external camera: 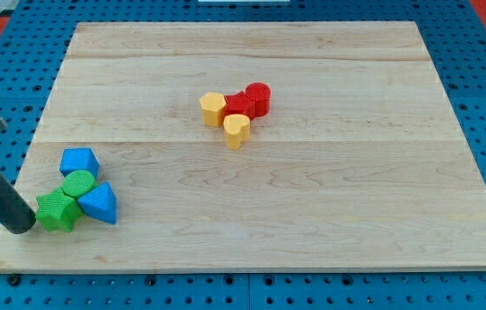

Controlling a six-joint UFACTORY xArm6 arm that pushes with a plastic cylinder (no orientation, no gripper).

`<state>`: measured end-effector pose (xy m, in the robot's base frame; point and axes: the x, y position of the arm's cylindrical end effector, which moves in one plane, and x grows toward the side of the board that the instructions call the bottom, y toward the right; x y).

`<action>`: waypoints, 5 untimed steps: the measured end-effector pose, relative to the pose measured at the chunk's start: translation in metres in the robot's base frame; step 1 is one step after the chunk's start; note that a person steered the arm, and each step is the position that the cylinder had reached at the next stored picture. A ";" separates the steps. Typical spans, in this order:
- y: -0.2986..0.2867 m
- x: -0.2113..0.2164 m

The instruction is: Move the red circle to the top

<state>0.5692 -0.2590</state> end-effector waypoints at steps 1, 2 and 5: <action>0.000 0.000; 0.005 0.000; 0.014 -0.001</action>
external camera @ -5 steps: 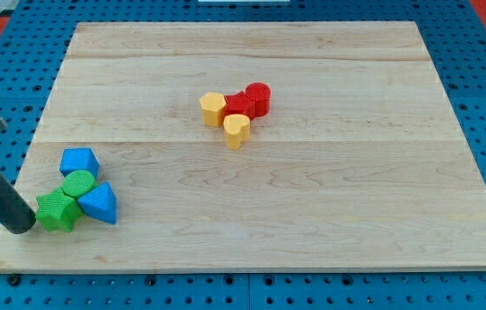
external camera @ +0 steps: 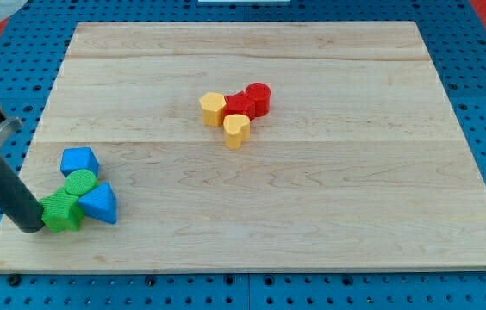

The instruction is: Move the red circle to the top

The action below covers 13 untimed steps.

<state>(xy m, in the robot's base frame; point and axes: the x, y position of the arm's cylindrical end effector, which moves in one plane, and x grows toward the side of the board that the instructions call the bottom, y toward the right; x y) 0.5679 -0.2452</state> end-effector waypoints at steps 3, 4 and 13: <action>0.086 0.050; 0.143 0.049; 0.215 -0.017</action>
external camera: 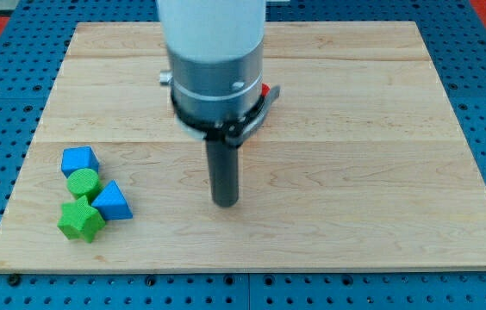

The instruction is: Move the red circle to the top

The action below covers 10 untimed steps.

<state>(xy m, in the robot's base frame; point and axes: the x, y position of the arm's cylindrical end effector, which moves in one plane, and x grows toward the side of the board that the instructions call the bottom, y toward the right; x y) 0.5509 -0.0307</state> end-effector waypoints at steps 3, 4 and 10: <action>-0.054 0.036; -0.041 0.037; 0.035 -0.120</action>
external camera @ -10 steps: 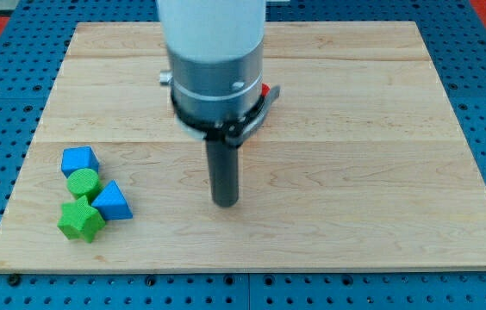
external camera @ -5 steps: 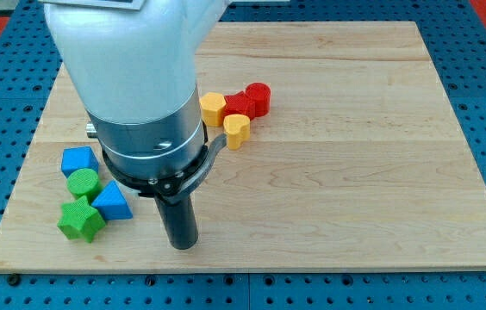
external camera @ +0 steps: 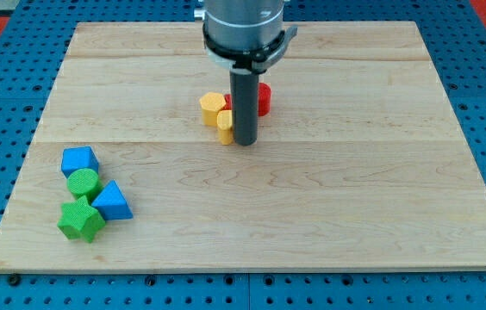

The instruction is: Move the red circle to the top

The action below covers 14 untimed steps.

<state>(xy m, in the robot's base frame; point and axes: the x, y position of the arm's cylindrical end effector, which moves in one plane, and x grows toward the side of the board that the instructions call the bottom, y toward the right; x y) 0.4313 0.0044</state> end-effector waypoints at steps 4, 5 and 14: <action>0.005 -0.085; 0.020 -0.099; 0.054 -0.102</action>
<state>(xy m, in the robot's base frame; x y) 0.3292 0.0581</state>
